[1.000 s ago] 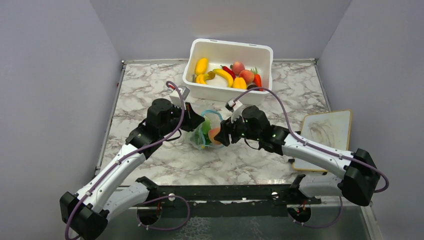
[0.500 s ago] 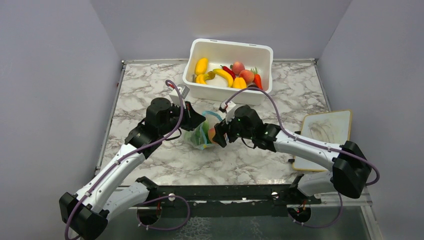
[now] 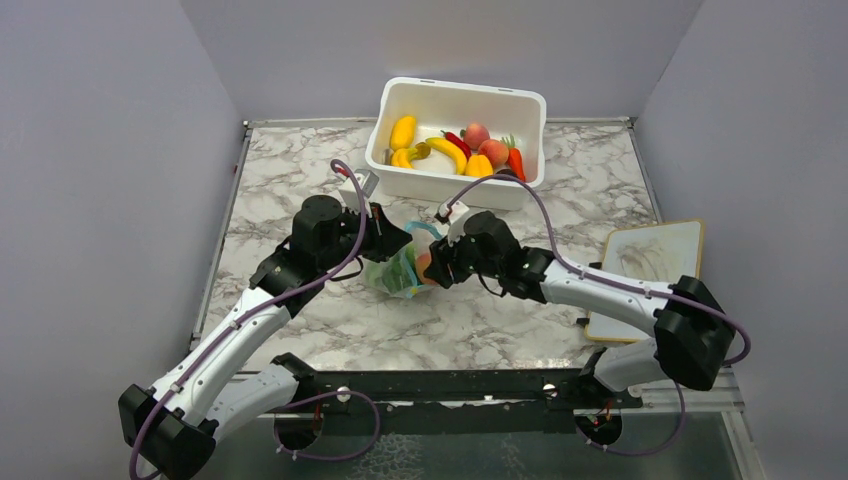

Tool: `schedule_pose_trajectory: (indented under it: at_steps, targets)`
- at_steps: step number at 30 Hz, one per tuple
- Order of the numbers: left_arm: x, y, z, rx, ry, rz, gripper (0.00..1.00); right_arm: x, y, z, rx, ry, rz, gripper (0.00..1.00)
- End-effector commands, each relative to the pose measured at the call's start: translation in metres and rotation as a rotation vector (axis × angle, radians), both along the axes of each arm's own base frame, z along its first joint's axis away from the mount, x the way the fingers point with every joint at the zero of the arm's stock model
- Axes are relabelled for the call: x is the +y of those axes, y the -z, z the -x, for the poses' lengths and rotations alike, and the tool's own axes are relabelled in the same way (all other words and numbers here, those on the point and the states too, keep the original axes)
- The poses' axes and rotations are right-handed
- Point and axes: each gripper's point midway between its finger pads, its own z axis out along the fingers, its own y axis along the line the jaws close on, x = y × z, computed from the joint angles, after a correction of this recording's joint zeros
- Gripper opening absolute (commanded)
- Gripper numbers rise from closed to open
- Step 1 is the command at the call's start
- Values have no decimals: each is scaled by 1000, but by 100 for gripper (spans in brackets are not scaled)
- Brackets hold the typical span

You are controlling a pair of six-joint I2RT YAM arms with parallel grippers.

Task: Place the food in the zip-top bag and seal the zipper
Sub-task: Adjust the fake fruit in the zipper food storage bag.

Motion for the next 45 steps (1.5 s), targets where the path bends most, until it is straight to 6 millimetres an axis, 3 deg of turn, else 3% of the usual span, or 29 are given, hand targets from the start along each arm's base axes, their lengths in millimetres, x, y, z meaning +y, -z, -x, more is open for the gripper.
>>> schedule_pose_trajectory:
  at_steps: [1, 5, 10, 14, 18, 23, 28, 34, 38, 42, 45]
  targets:
    - [-5, -19, 0, -67, 25, 34, 0, 6, -58, 0, -48, 48, -144, 32]
    - [-5, -17, -2, -67, 25, 21, 0, 9, -87, 13, -39, 42, -307, 27]
    - [-7, -21, -1, -61, 35, 36, 0, 18, -98, 18, -57, 9, -442, 27]
    - [-8, -27, 5, -52, 49, 61, 0, 29, -91, 6, -85, 22, -473, 26]
    - [-9, -28, 13, -30, 69, 71, 0, 35, -99, -6, -173, 30, -530, 25]
    - [-10, -22, 23, 0, 103, 82, 0, 18, -101, -38, -347, 191, -545, 25]
    - [-12, -17, 30, 28, 129, 87, 0, 6, -89, -54, -435, 279, -532, 24]
    - [-13, -13, 29, 32, 140, 68, 0, -2, -44, -70, -426, 381, -452, 25]
    - [-11, -8, 24, 32, 124, 47, 0, -1, -32, -70, -401, 382, -402, 40]
    - [-10, -5, 18, 22, 102, 30, 0, 3, -41, -61, -344, 330, -347, 63]
    - [-8, -6, 15, 8, 86, 22, 0, 0, -44, -53, -234, 329, -268, 72]
